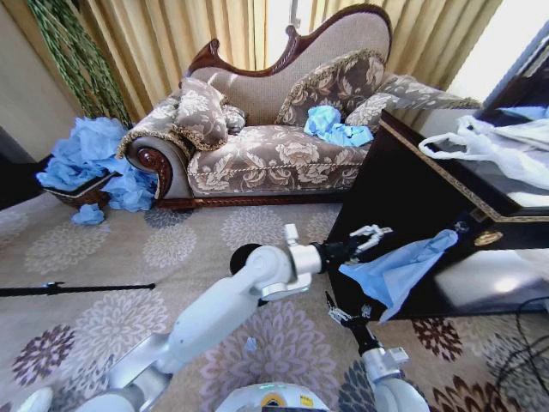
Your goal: Place a garbage bag over the trash bin.
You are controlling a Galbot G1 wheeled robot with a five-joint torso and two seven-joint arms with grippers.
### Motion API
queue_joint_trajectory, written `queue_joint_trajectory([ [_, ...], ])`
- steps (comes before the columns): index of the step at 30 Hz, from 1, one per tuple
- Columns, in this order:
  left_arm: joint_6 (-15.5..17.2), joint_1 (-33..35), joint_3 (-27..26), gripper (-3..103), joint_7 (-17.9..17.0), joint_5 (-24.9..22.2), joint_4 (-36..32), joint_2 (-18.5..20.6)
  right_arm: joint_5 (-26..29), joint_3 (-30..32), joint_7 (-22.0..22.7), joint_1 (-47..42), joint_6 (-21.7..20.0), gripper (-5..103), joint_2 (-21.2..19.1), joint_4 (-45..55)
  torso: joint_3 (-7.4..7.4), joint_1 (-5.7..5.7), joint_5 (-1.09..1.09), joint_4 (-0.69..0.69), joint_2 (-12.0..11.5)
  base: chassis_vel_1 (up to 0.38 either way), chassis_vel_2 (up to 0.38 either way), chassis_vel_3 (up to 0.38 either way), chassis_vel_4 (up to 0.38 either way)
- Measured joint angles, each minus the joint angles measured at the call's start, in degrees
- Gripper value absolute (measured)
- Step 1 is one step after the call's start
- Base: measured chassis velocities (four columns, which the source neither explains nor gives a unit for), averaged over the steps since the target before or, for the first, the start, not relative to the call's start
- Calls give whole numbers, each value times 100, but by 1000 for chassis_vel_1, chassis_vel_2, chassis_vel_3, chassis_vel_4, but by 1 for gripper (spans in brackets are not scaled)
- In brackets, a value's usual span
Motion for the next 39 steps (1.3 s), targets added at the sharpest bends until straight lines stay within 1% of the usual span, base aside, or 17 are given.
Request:
queue_joint_trajectory([
  [1,-1,-15,41,100,-2,10,70,-87,4,8,-2,5,5,100,5,-12,0,0,0,-2,0,0,0,0,0],
  [2,-1,-15,41,100,-2,10,70,-87,4,8,-2,5,5,100,5,-12,0,0,0,-2,0,0,0,0,0],
  [5,-25,-21,123,100,-117,7,249,-373,22,25,-7,13,32,100,24,-39,0,0,0,-1,0,0,0,0,0],
  [10,-56,14,197,100,-148,41,382,-476,53,68,-36,13,51,100,16,-66,0,0,0,0,0,0,0,0,0],
  [15,-125,164,252,100,-143,362,738,-754,78,114,-91,-9,80,100,-14,-136,0,-1,0,-1,0,0,0,0,0],
  [20,-116,279,243,100,-96,481,972,-932,81,113,-108,-10,90,100,-6,-174,0,-1,0,-1,0,0,0,0,0],
  [27,-41,410,222,100,-68,497,1008,-930,50,83,-108,-8,98,100,22,-210,0,0,0,0,1,0,0,0,0],
  [28,-28,431,228,102,-68,502,996,-917,38,79,-108,-8,100,100,30,-220,0,0,0,0,1,0,0,0,0],
  [29,-11,463,237,100,-66,506,967,-907,24,70,-108,-5,103,100,42,-233,0,0,0,-1,1,0,0,0,0],
  [33,-1,528,285,96,-50,572,986,-937,-7,40,-108,10,108,100,61,-252,0,-1,0,0,1,0,0,0,0],
  [36,0,540,293,94,-25,640,1054,-995,-12,38,-108,11,109,100,65,-255,0,0,0,-1,1,0,0,0,0],
  [38,-4,550,295,86,0,732,1163,-1096,-17,36,-108,0,109,100,66,-255,0,0,0,-1,1,0,0,0,0],
  [39,-4,550,295,86,0,732,1163,-1096,-17,36,-108,0,109,100,66,-255,0,0,0,-1,1,0,0,0,0],
])
